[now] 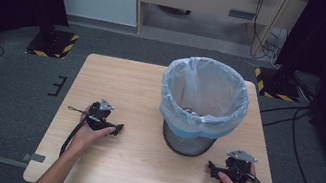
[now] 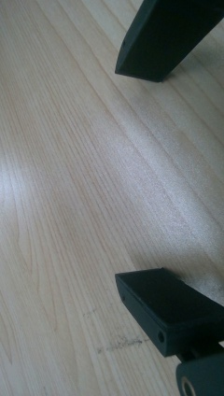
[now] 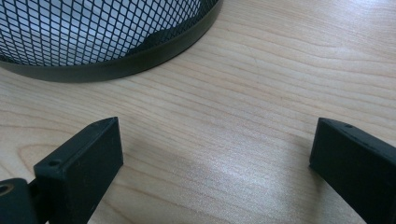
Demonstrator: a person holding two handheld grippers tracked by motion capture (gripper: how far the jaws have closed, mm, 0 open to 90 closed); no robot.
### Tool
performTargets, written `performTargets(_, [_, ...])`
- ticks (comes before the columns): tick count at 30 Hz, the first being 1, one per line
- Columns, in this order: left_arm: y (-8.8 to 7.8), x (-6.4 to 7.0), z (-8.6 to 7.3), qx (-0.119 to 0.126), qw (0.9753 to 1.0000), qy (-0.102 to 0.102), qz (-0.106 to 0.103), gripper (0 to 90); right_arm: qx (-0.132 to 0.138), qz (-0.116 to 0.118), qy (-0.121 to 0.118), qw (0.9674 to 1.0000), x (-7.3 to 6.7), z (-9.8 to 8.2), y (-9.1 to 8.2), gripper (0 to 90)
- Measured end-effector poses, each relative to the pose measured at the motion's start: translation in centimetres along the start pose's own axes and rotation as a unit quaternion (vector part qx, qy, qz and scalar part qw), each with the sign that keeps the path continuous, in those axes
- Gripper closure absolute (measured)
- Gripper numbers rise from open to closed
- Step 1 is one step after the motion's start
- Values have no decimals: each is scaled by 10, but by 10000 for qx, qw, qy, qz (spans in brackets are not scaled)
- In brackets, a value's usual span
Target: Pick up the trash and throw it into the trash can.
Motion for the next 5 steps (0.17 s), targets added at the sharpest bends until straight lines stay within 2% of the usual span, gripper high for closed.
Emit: performTargets(5, [0, 1, 0, -12, 10000, -26, 27, 0, -1, 1, 0, 10000, 0, 0, 0, 25])
Point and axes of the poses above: each handheld gripper's, and its own axes: y roughly forward along the jaws, z roughly out of its top, x roughly to its right, the point moved 1 cm from there along y, roughly forward along the jaws, and after that the axes turned 1 degree about y, right-handed, at the moved point
